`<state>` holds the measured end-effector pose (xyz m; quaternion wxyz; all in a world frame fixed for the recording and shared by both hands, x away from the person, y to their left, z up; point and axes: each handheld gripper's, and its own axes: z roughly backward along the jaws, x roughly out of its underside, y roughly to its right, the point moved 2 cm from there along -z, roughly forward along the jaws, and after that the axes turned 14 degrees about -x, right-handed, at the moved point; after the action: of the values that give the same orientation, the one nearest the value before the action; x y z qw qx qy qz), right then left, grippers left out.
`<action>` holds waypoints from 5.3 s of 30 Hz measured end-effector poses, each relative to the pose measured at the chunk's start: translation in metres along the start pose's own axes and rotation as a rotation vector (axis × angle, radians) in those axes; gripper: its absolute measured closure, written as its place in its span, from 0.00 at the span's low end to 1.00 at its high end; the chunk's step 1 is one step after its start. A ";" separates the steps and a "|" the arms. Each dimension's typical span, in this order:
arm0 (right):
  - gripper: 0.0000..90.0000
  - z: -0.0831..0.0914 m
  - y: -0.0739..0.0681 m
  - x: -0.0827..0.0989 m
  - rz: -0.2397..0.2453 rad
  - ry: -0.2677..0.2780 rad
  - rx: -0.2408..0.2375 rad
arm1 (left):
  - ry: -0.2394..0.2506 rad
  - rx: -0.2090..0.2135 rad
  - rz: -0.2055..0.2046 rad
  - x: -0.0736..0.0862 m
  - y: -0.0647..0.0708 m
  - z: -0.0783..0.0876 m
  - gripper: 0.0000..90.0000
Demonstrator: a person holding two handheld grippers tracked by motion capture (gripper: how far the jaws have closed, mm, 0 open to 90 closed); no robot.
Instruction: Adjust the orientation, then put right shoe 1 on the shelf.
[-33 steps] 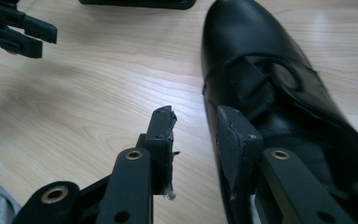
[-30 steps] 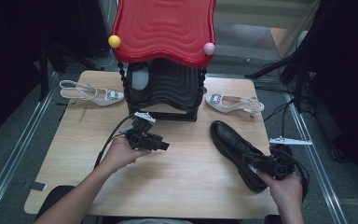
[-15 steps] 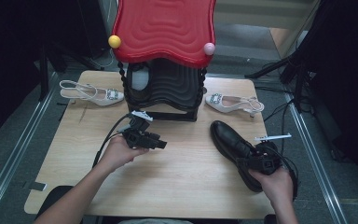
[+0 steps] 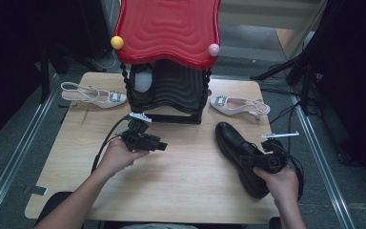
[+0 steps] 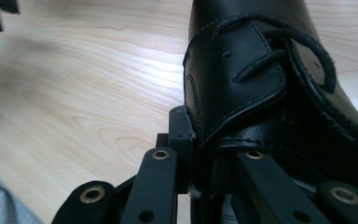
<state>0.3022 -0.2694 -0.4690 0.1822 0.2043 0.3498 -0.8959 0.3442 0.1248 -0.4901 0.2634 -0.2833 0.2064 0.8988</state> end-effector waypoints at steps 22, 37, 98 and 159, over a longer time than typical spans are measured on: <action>0.93 -0.063 -0.068 -0.032 0.192 -0.150 -0.165 | 0.015 -0.039 0.050 0.019 -0.009 0.016 0.58; 0.92 -0.122 -0.103 -0.049 0.282 -0.229 -0.216 | 0.040 -0.068 0.087 0.032 -0.015 0.023 0.64; 1.00 -0.096 -0.055 -0.035 0.168 -0.057 -0.105 | 0.040 -0.084 0.070 0.015 0.008 -0.031 0.99; 0.73 -0.112 -0.123 -0.021 0.027 -0.192 -0.192 | 0.164 -0.034 -0.089 -0.085 0.011 0.099 0.70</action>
<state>0.2894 -0.1021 -0.4660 0.2457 0.1038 0.4119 -0.8713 0.3572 0.1373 -0.3607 0.2804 -0.3692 0.1990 0.8634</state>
